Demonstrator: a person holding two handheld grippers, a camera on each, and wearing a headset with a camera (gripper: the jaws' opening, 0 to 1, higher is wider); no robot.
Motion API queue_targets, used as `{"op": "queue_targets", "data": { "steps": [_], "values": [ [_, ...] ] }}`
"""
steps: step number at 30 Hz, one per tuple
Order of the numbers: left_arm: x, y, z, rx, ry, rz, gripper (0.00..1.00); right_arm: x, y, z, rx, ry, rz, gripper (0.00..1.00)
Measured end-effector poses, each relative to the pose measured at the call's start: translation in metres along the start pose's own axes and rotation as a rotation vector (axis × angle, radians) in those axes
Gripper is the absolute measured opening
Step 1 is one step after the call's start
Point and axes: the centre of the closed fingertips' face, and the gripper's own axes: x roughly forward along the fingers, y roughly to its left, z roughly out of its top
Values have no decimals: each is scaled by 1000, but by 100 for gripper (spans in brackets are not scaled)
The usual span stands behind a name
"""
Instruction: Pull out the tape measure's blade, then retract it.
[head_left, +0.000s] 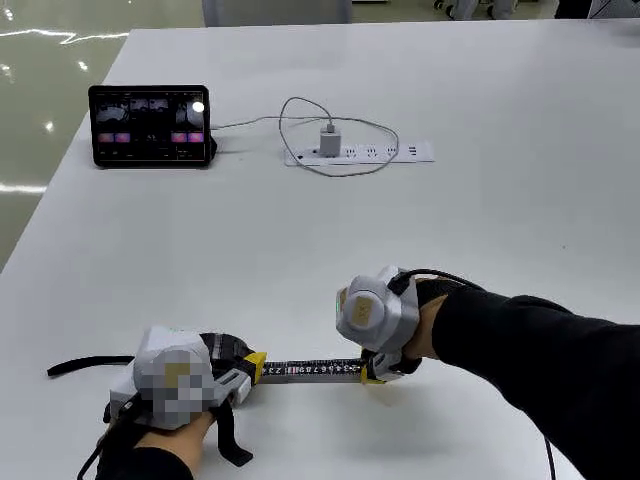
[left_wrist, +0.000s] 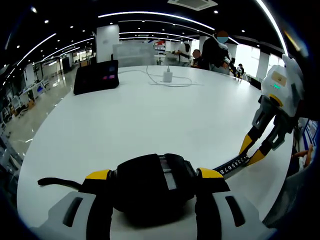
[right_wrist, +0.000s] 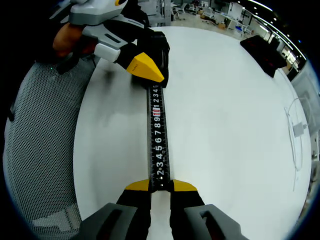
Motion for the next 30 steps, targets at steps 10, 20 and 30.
{"op": "queue_targets", "data": {
  "steps": [10, 20, 30],
  "values": [
    [0, 0, -1, -4, 7, 1, 62, 1, 1, 5, 2, 0, 3, 10],
    [-1, -1, 0, -5, 2, 0, 62, 3, 0, 9, -3, -4, -6, 10],
    [-1, -1, 0, -3, 2, -4, 62, 5, 1, 15, -41, -15, -6, 10]
  ]
}}
